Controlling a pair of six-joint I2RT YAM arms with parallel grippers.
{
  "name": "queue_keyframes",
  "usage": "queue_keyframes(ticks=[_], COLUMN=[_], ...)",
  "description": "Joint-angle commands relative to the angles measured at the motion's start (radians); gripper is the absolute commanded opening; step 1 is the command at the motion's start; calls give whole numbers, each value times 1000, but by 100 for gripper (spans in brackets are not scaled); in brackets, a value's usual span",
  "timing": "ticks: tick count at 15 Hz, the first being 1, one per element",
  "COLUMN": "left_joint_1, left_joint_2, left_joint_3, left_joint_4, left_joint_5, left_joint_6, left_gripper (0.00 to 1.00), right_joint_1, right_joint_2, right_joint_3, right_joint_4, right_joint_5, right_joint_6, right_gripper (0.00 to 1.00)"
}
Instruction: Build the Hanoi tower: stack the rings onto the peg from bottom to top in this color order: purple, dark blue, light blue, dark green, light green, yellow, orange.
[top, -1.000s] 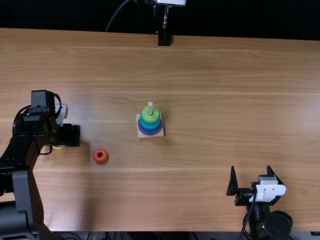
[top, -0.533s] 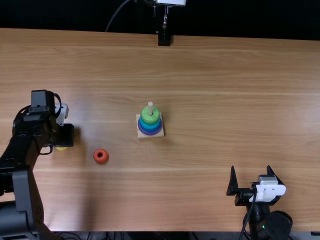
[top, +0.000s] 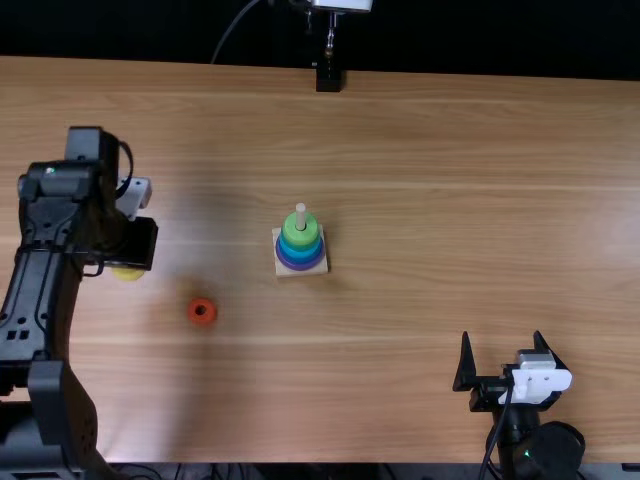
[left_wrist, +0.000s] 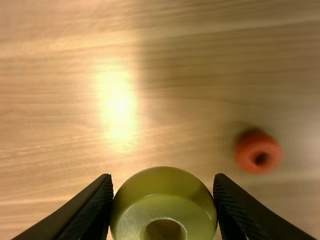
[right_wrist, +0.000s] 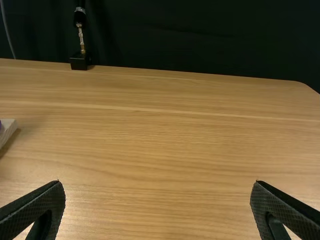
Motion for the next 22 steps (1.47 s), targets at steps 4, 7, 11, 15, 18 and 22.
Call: queue_keyframes(ticks=[4, 7, 11, 15, 18, 22], left_joint_1=[-176, -282, -403, -481, -521, -547], left_joint_2=[84, 207, 347, 396, 422, 423], left_joint_3=[366, 605, 852, 932, 939, 929], left_joint_4=[-167, -256, -257, -254, -254, -248], left_joint_5=[12, 13, 13, 19, 19, 17], left_joint_6=[-66, -142, -241, -311, -320, -318], left_gripper=[0, 0, 0, 0, 0, 0], right_joint_1=[-6, -6, -6, -6, -6, -6], right_joint_2=[-13, -13, -13, -13, -13, -13], right_joint_3=[-56, -56, -56, -56, -56, -56], right_joint_4=[-69, -69, -69, -69, -69, -69], right_joint_5=[-5, -5, -5, -5, -5, -5], right_joint_6=[-2, -2, -2, -2, -2, -2], right_gripper=[100, 100, 100, 100, 100, 100])
